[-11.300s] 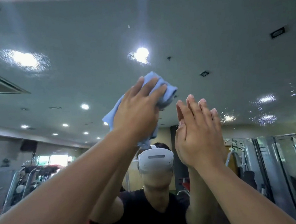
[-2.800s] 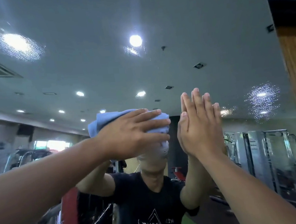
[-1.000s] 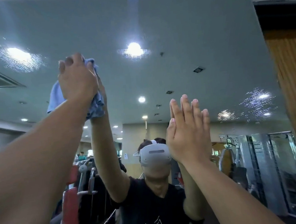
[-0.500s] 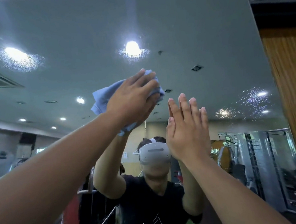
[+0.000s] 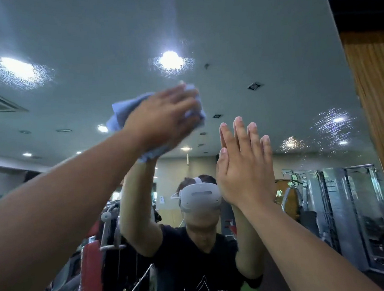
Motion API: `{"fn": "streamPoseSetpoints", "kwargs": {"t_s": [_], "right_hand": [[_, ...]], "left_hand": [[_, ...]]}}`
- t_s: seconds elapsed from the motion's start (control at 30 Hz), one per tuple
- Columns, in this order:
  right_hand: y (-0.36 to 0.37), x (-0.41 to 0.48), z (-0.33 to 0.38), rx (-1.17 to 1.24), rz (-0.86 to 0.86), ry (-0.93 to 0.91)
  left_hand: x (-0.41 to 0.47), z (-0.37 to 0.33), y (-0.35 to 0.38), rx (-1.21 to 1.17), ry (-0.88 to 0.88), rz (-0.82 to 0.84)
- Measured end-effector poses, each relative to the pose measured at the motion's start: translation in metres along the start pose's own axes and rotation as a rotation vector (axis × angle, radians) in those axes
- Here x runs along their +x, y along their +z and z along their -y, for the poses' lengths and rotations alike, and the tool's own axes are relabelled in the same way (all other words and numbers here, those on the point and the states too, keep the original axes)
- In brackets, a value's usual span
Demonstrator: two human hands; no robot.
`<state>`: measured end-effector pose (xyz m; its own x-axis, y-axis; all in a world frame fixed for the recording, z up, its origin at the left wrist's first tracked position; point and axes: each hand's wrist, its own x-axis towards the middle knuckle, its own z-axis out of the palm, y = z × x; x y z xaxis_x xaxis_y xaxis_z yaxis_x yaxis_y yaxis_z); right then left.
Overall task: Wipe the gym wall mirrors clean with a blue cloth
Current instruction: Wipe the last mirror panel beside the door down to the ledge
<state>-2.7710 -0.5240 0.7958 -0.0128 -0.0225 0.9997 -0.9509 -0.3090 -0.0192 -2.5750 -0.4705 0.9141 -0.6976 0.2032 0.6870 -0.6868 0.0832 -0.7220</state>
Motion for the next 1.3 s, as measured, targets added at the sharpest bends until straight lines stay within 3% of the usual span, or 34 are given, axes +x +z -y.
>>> {"fn": "streamPoseSetpoints", "kwargs": {"t_s": [0.1, 0.23, 0.33, 0.43, 0.53, 0.6, 0.67, 0.8, 0.87, 1.3], "right_hand": [[-0.002, 0.001, 0.0, -0.01, 0.003, -0.007], [-0.003, 0.001, 0.001, -0.017, 0.013, 0.001], [-0.004, 0.001, 0.002, -0.014, 0.007, 0.003], [-0.006, 0.0, 0.001, -0.01, 0.015, 0.004], [-0.006, 0.0, 0.001, -0.007, 0.044, -0.003], [-0.006, -0.001, 0.001, -0.001, 0.04, 0.002], [-0.005, 0.0, 0.002, 0.006, 0.033, 0.008], [-0.004, 0.0, 0.002, 0.0, 0.037, 0.012], [-0.005, 0.0, 0.002, -0.009, 0.04, 0.012], [-0.002, 0.0, 0.001, -0.018, 0.03, 0.008]], "left_hand": [[0.021, 0.01, 0.009, 0.021, -0.264, 0.01], [0.005, -0.015, 0.01, -0.012, -0.27, -0.081], [-0.026, -0.046, 0.004, -0.031, -0.188, -0.038], [-0.067, -0.068, -0.003, -0.061, 0.067, 0.049], [-0.094, -0.057, -0.004, -0.077, 0.296, 0.142], [-0.093, -0.043, -0.003, -0.046, 0.336, 0.159], [-0.076, -0.031, -0.004, 0.007, 0.248, 0.106], [-0.039, -0.014, -0.004, 0.001, -0.243, -0.018], [-0.031, -0.015, 0.004, 0.021, -0.381, -0.044], [-0.031, -0.027, 0.006, 0.037, -0.473, -0.065]]}}
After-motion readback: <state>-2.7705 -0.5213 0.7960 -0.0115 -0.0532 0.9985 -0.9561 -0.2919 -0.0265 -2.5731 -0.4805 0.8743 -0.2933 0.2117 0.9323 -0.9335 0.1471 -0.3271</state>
